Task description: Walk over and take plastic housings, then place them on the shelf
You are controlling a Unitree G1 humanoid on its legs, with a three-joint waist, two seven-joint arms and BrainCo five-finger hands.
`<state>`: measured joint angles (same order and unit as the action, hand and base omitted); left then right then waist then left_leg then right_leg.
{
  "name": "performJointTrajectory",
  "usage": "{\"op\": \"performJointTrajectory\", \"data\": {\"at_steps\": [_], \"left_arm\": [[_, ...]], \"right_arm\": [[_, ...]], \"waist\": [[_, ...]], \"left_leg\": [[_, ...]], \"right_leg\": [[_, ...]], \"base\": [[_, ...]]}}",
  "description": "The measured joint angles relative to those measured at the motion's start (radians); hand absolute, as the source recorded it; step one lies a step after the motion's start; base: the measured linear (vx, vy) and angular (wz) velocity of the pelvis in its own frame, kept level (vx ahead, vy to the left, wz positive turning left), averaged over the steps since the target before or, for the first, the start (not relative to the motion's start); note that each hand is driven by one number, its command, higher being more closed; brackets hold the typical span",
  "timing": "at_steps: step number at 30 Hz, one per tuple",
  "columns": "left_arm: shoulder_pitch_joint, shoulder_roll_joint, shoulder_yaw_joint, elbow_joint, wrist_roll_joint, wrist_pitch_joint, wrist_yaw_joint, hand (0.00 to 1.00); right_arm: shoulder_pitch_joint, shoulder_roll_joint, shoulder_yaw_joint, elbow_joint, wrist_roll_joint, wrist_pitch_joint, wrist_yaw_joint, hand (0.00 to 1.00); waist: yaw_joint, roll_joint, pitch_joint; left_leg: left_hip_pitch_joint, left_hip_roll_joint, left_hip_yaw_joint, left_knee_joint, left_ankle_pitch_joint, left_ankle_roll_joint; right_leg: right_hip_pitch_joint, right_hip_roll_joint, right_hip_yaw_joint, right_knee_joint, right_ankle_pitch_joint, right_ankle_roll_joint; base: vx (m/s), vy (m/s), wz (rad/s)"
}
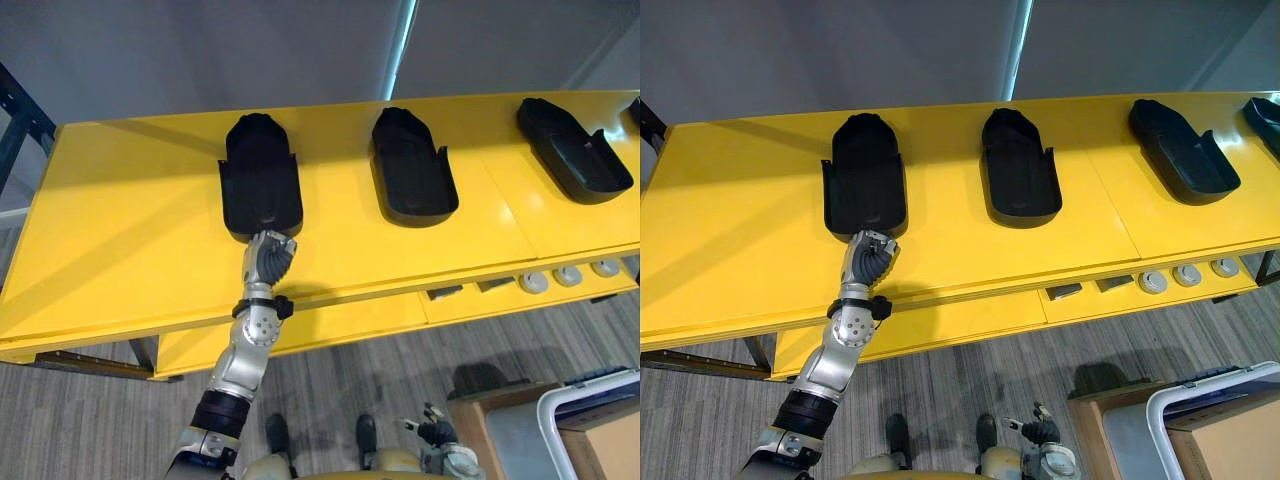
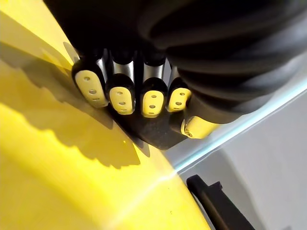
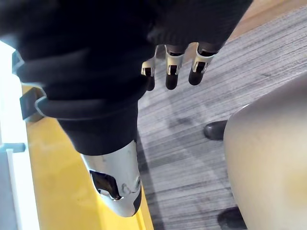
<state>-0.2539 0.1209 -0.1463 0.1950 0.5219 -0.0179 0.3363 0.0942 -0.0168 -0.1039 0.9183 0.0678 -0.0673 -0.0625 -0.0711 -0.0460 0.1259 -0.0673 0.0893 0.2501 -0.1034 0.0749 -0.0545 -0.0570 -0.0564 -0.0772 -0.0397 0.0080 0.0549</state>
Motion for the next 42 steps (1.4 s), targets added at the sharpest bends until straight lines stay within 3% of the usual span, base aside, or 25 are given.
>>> {"op": "performJointTrajectory", "data": {"at_steps": [4,7,10,13,15,18,22,24,25,29,31,36,42], "left_arm": [[0.008,0.002,-0.002,-0.038,-0.009,-0.001,-0.003,1.0],[0.069,0.005,-0.009,-0.255,-0.053,-0.016,-0.002,1.0],[0.113,0.007,0.013,-0.489,-0.159,-0.093,0.018,1.0],[0.15,-0.001,0.162,-0.674,-0.309,-0.198,0.072,1.0],[0.172,-0.005,0.29,-0.7,-0.382,-0.244,0.123,1.0],[0.28,-0.047,0.514,-0.692,-0.517,-0.269,0.209,1.0],[0.45,-0.073,0.634,-0.584,-0.63,-0.269,0.258,1.0],[0.511,-0.085,0.641,-0.465,-0.649,-0.233,0.239,1.0],[0.539,-0.091,0.649,-0.37,-0.667,-0.197,0.211,0.0],[0.547,-0.126,0.636,0.041,-0.667,-0.073,0.078,0.0],[0.538,-0.144,0.601,0.191,-0.664,-0.042,0.029,0.0],[0.504,-0.157,0.511,0.486,-0.629,-0.023,-0.087,0.0],[0.47,-0.151,0.442,0.589,-0.554,-0.023,-0.118,0.0]], "right_arm": [[-0.002,0.001,-0.001,0.005,0.0,0.0,0.0,0.0],[-0.002,0.001,-0.005,0.01,0.001,-0.002,-0.001,0.0],[-0.002,-0.001,-0.005,0.024,0.001,-0.002,-0.001,0.0],[-0.001,-0.004,-0.007,0.039,0.0,-0.004,-0.001,0.0],[0.003,-0.006,-0.017,0.039,0.001,-0.003,-0.002,0.0],[0.009,-0.01,-0.018,0.037,0.001,-0.002,-0.005,0.0],[0.057,-0.003,-0.015,-0.001,0.002,0.005,-0.022,0.0],[0.066,0.002,-0.013,-0.003,0.002,0.007,-0.022,0.0],[0.061,0.009,-0.013,-0.007,0.002,0.007,-0.023,0.0],[0.07,0.035,-0.013,-0.091,0.002,0.022,-0.022,0.0],[0.072,0.036,-0.013,-0.105,0.002,0.029,-0.022,0.0],[0.072,0.038,-0.019,-0.108,0.001,0.032,-0.025,0.0],[0.072,0.038,-0.057,-0.058,0.0,0.034,-0.038,0.0]], "waist": [[0.0,-0.002,0.001],[0.0,-0.003,0.001],[0.004,-0.002,0.0],[0.019,0.001,-0.001],[0.034,0.001,-0.001],[0.038,-0.002,-0.005],[0.073,-0.01,-0.038],[0.091,-0.016,-0.051],[0.09,-0.022,-0.057],[0.086,-0.029,-0.068],[0.087,-0.025,-0.08],[0.087,-0.023,-0.08],[0.087,-0.002,-0.079]], "left_leg": [[0.0,0.0,-0.002,0.0,0.0,0.0],[0.0,-0.001,-0.005,0.007,0.001,0.0],[0.018,0.0,-0.015,0.007,0.001,0.0],[0.028,0.001,-0.028,0.006,0.001,0.0],[0.029,0.002,-0.043,0.0,-0.001,0.0],[0.029,0.0,-0.069,0.0,-0.007,-0.001],[0.026,-0.002,-0.075,0.0,-0.009,0.002],[0.03,-0.004,-0.074,0.0,-0.012,0.006],[0.03,-0.006,-0.071,0.0,-0.014,0.008],[0.063,-0.02,-0.07,0.0,-0.007,0.011],[0.068,-0.027,-0.068,0.0,-0.012,0.017],[0.083,-0.039,-0.065,0.0,-0.016,0.018],[0.084,-0.044,-0.068,0.0,-0.014,0.02]], "right_leg": [[0.001,-0.001,-0.002,-0.001,0.0,0.0],[0.003,-0.002,0.0,0.0,0.0,0.0],[0.027,-0.001,-0.002,0.002,0.0,0.0],[0.04,0.0,-0.005,0.005,0.0,0.0],[0.048,0.001,-0.014,0.006,-0.001,-0.001],[0.059,-0.004,-0.055,0.038,-0.029,-0.002],[0.062,-0.016,-0.079,0.054,-0.051,0.005],[0.071,-0.02,-0.091,0.054,-0.052,0.006],[0.071,-0.028,-0.099,0.054,-0.053,0.006],[0.105,-0.044,-0.107,0.057,-0.064,0.013],[0.106,-0.052,-0.107,0.064,-0.07,0.018],[0.107,-0.055,-0.105,0.074,-0.076,0.019],[0.108,-0.055,-0.105,0.073,-0.077,0.021]], "base": [[0.01,-0.001,0.0],[0.02,-0.003,0.01],[0.02,-0.004,0.08],[-0.03,0.0,0.06],[-0.08,-0.001,0.2],[-0.07,0.008,0.37],[0.0,0.021,0.2],[0.06,0.003,0.14],[0.05,0.027,0.04],[0.05,0.024,0.04],[0.04,0.032,0.0],[0.0,0.0,0.0],[0.0,0.0,0.0]]}}
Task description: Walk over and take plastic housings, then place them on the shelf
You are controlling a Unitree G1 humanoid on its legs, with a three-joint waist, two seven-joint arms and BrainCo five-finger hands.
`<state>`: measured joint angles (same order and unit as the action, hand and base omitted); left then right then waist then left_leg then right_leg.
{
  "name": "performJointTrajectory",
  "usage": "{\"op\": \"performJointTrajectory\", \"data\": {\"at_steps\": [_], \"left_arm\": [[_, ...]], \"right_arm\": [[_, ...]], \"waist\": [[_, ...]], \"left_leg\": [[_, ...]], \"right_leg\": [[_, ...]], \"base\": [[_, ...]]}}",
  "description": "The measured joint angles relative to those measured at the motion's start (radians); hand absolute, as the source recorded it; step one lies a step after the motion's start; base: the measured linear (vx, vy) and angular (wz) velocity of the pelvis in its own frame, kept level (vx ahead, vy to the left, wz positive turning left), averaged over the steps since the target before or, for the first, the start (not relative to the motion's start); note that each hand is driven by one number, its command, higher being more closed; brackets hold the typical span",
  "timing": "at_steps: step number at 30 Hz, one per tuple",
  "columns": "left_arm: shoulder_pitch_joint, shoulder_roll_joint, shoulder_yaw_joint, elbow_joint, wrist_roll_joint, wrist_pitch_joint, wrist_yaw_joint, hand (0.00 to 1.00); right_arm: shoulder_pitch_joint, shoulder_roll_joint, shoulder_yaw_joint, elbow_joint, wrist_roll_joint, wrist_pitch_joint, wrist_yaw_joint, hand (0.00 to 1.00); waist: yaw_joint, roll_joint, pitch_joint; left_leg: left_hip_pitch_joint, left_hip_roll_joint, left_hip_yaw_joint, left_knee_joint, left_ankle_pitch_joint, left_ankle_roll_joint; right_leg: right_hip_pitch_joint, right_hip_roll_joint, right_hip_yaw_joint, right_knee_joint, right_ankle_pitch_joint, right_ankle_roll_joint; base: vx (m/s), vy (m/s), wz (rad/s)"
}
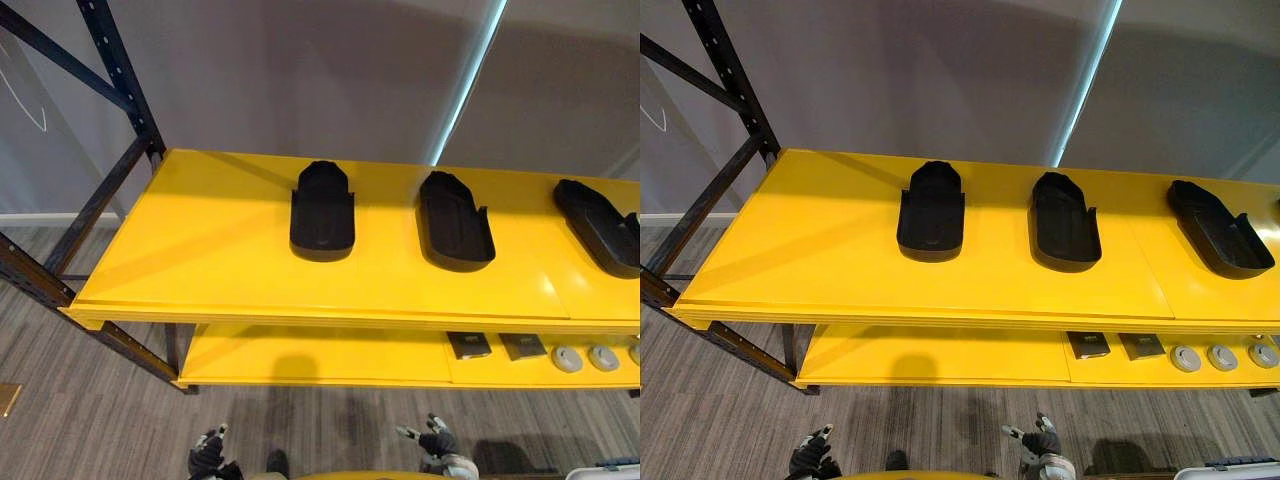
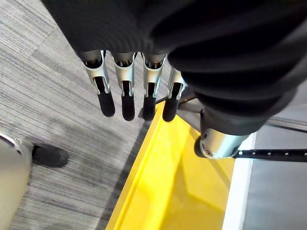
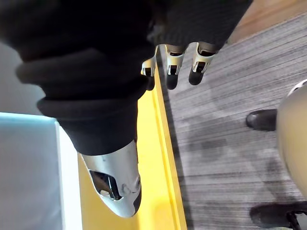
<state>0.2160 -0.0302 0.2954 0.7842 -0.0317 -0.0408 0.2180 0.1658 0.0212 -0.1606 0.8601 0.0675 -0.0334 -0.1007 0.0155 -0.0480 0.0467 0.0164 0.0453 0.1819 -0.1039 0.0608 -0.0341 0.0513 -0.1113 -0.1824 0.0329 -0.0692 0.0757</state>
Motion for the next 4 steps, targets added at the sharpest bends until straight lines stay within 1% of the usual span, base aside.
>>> {"op": "performJointTrajectory", "data": {"at_steps": [3,4], "left_arm": [[-0.005,0.005,-0.047,0.018,0.067,0.0,0.003,0.0],[-0.012,0.006,-0.069,0.024,0.097,0.0,0.005,0.0]], "right_arm": [[-0.003,-0.002,-0.01,0.023,-0.003,0.0,-0.011,0.0],[-0.005,-0.006,-0.025,0.026,-0.012,-0.001,-0.014,0.0]], "waist": [[-0.003,0.008,-0.004],[-0.002,0.017,-0.002]], "left_leg": [[0.0,0.0,-0.001,0.0,0.0,0.0],[0.0,0.0,-0.001,0.0,0.0,0.0]], "right_leg": [[0.0,0.0,0.001,-0.001,0.0,0.0],[0.0,0.0,0.001,-0.001,0.0,0.001]], "base": [[0.0,0.0,0.0],[0.0,0.0,0.0]]}}
